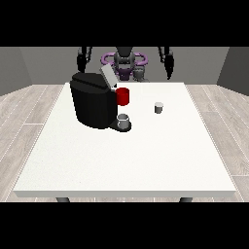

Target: Insert the coffee pod into the coffee machine and close the lid

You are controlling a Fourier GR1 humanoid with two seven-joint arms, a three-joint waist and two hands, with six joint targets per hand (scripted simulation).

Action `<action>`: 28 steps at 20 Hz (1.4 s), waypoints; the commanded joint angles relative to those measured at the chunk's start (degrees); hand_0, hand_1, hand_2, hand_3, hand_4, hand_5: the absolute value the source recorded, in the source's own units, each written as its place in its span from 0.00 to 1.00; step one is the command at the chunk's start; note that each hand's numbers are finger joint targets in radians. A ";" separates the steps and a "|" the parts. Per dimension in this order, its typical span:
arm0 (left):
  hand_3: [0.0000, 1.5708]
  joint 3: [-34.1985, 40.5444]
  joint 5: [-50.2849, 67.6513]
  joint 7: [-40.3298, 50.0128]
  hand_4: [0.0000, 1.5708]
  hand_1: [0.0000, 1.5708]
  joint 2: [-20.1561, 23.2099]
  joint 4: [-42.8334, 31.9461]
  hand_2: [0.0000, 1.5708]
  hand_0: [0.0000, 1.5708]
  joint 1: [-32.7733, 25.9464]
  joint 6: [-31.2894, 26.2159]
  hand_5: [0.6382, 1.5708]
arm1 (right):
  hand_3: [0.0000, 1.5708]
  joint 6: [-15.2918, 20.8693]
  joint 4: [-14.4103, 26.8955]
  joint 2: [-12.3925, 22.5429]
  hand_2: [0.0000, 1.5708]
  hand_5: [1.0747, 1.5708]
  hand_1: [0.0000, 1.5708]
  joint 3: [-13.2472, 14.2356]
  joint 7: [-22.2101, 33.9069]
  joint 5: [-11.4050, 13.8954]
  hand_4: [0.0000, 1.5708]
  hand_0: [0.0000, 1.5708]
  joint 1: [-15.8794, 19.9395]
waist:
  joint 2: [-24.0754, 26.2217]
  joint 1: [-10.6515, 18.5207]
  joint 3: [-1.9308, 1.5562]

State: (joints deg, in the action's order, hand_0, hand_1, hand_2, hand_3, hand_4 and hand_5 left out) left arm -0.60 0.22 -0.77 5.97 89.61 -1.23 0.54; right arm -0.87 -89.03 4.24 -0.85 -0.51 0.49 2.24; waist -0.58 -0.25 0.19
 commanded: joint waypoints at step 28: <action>0.00 11.67 -6.60 -5.68 0.00 0.00 17.20 -38.41 0.00 0.00 27.71 -7.37 1.00 | 0.00 7.98 -5.87 -4.18 0.00 1.00 0.00 -3.89 -3.98 0.24 0.18 0.00 1.05 | -9.98 -10.90 -0.16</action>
State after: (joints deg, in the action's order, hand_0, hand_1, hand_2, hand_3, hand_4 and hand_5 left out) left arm 10.57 -4.80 -6.30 21.83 57.02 24.03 -6.95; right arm 4.92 -93.65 0.99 -1.52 -5.14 -0.34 4.70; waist -10.05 -10.54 0.02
